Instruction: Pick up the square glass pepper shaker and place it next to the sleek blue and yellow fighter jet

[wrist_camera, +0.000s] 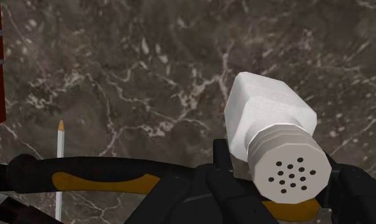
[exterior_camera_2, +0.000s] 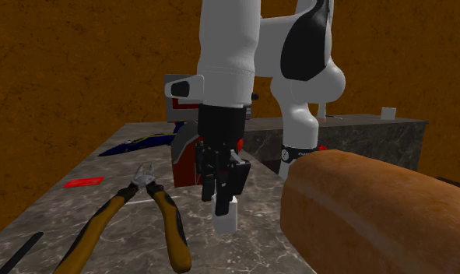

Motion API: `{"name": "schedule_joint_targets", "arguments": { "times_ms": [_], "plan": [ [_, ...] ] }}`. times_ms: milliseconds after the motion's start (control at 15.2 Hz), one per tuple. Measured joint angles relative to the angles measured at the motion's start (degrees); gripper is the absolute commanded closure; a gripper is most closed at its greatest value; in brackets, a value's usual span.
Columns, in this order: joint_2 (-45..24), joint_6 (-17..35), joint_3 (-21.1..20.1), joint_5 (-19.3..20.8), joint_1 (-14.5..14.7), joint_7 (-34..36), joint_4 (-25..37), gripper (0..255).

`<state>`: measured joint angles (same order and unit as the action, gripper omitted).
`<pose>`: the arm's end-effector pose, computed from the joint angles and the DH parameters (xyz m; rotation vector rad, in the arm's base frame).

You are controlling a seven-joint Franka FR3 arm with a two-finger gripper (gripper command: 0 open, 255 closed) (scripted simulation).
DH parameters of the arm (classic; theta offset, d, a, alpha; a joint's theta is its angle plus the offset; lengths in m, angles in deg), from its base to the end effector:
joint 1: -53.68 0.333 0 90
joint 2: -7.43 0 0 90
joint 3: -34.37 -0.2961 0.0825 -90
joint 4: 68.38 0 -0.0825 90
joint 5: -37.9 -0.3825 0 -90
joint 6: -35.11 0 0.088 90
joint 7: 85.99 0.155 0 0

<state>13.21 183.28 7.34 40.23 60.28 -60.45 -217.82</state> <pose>0.3732 0.2408 0.2243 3.1000 0.2712 0.1432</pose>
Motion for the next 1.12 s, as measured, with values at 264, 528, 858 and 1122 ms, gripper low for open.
{"name": "schedule_joint_targets", "arguments": {
  "times_ms": [264,528,858,1122],
  "plan": [
    [0.0,0.0,0.0,0.0,0.0,0.0,0.0,255],
    [0.4,-0.4,0.0,-0.3,0.1,-0.2,0.1,255],
    [3.6,-4.4,0.6,-2.8,0.8,-2.2,1.2,255],
    [6.4,-8.0,1.1,-4.6,1.4,-3.6,2.2,255]
  ]
}}
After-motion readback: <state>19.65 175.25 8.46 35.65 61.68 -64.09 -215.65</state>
